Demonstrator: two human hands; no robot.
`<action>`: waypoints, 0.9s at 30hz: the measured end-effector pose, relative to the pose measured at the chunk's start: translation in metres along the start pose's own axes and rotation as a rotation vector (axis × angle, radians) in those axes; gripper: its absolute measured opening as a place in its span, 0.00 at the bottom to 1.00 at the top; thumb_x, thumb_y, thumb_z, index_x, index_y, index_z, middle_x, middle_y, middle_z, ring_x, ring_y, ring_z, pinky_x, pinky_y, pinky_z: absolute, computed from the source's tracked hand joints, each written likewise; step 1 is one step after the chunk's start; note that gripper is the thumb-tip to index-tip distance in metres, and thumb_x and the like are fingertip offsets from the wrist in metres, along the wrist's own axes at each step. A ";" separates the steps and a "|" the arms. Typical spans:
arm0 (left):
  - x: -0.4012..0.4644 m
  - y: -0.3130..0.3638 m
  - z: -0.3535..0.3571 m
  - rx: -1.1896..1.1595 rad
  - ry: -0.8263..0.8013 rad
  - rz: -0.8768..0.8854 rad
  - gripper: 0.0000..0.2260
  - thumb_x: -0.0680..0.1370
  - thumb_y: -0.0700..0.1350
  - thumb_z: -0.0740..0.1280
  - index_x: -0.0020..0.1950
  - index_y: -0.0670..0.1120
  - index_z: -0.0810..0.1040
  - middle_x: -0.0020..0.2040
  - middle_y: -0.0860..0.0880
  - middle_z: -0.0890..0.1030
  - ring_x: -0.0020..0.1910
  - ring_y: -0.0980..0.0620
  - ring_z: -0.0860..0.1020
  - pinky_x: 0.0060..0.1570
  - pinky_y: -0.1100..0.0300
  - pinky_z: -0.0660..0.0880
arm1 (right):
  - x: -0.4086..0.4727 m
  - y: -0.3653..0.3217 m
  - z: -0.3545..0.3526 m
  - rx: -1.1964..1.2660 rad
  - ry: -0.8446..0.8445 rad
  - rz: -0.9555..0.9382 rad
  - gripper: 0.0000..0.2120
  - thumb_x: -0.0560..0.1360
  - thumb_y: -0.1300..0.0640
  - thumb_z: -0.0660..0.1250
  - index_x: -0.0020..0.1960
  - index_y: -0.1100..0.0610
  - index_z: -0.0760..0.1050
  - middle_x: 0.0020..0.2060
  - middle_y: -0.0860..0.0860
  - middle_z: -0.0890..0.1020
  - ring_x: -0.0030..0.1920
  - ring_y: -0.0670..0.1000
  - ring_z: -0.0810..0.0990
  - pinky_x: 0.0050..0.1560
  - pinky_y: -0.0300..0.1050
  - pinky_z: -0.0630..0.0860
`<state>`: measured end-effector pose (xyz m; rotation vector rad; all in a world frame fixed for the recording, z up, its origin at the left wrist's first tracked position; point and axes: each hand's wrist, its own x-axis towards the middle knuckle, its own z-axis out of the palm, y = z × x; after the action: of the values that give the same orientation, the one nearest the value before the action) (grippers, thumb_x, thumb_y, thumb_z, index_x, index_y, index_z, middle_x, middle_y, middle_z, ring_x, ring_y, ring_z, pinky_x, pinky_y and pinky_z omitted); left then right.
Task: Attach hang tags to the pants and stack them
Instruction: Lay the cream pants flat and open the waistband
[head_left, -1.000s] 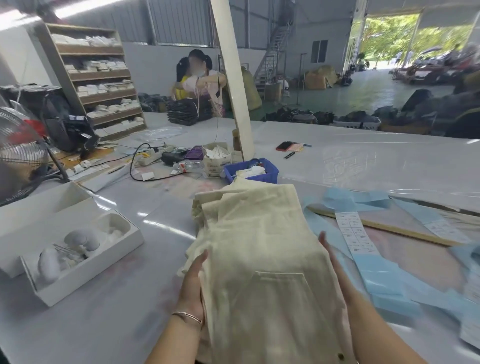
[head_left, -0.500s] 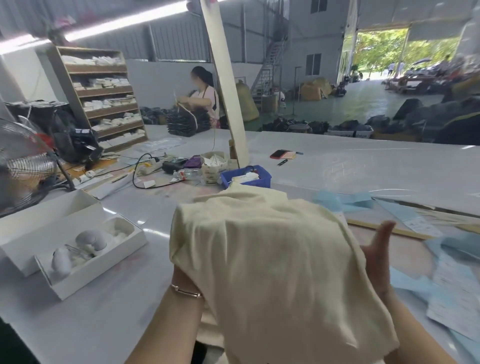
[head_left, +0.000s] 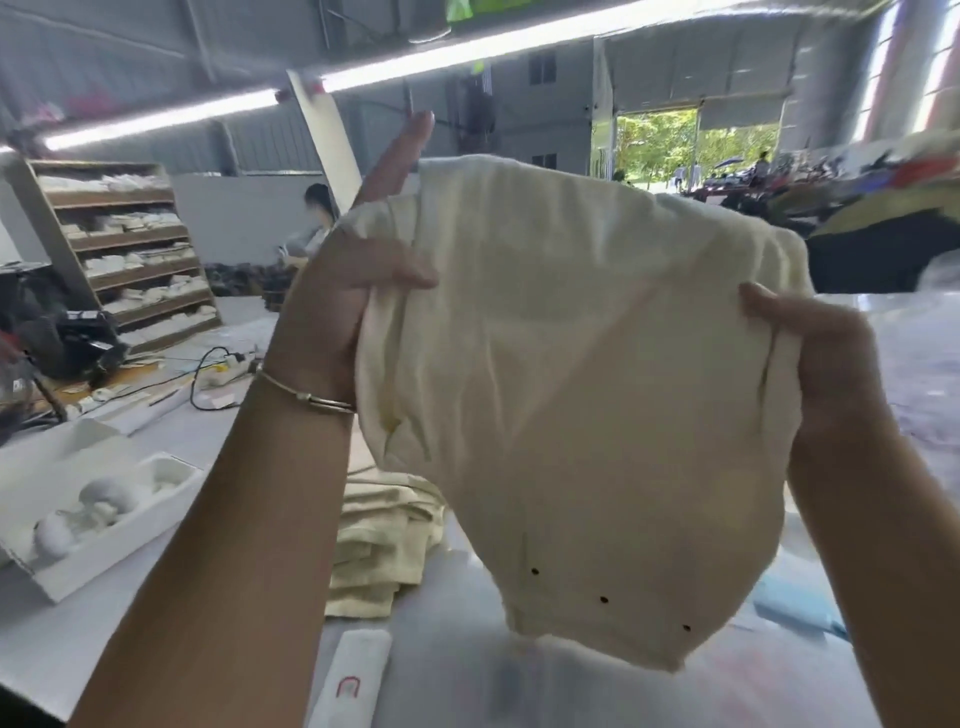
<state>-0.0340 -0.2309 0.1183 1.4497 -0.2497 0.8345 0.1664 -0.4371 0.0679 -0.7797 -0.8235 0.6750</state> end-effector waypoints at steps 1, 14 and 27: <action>-0.005 -0.003 0.017 0.037 0.027 -0.015 0.36 0.68 0.25 0.57 0.75 0.46 0.66 0.60 0.35 0.78 0.58 0.35 0.78 0.54 0.43 0.77 | -0.016 -0.014 -0.004 -0.039 0.046 0.011 0.16 0.68 0.58 0.60 0.45 0.59 0.85 0.41 0.55 0.86 0.41 0.55 0.86 0.38 0.49 0.82; -0.063 -0.043 0.170 0.543 0.281 -0.047 0.32 0.61 0.29 0.74 0.59 0.56 0.82 0.58 0.55 0.82 0.57 0.53 0.78 0.61 0.47 0.75 | -0.172 -0.124 -0.105 -0.281 0.239 0.046 0.21 0.61 0.69 0.69 0.54 0.66 0.78 0.44 0.60 0.84 0.43 0.58 0.84 0.40 0.51 0.82; -0.066 -0.030 0.290 1.152 -0.427 -0.376 0.15 0.61 0.59 0.80 0.43 0.58 0.82 0.41 0.57 0.83 0.41 0.56 0.80 0.41 0.60 0.76 | -0.208 -0.153 -0.103 -0.451 -0.077 0.031 0.10 0.63 0.70 0.71 0.40 0.58 0.84 0.39 0.54 0.85 0.40 0.53 0.85 0.39 0.46 0.81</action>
<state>0.0337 -0.5219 0.0987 2.6495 0.2483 0.3059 0.1795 -0.7148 0.0679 -1.1801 -1.0532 0.5535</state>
